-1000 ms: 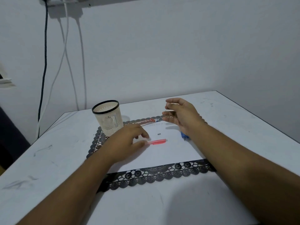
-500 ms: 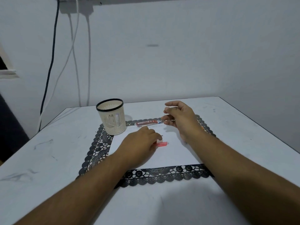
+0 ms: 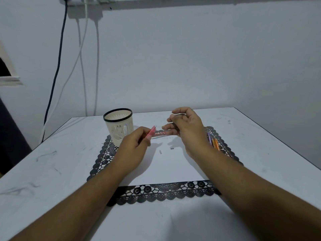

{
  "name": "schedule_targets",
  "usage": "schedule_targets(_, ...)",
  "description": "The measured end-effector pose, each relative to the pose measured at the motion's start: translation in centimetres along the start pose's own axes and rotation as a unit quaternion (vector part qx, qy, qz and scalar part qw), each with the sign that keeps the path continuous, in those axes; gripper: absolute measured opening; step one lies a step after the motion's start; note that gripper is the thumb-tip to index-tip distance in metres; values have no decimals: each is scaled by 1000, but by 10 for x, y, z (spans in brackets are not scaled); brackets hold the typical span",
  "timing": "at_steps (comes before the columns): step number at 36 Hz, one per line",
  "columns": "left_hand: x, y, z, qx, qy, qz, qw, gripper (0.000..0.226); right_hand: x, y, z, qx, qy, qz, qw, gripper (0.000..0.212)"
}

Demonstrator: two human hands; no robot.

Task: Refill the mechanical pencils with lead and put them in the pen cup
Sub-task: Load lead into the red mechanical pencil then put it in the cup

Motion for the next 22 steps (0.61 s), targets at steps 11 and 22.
schedule_targets(11, 1, 1, 0, 9, 16, 4, 1000, 25, -6, 6, 4, 17, -11, -18, 1000, 9)
schedule_targets(22, 1, 2, 1, -1, 1, 11, 1000, 17, -1, 12, 15, 6, 8, -22, 1000, 9)
Point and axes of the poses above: each hand's wrist, its own y-axis away from the middle knuckle, its own z-axis out of the palm, x = y × z, the point moved 6 cm from there along -y, towards the middle knuckle, and after that the axes turned 13 degrees about -x, right-handed, at the moved point
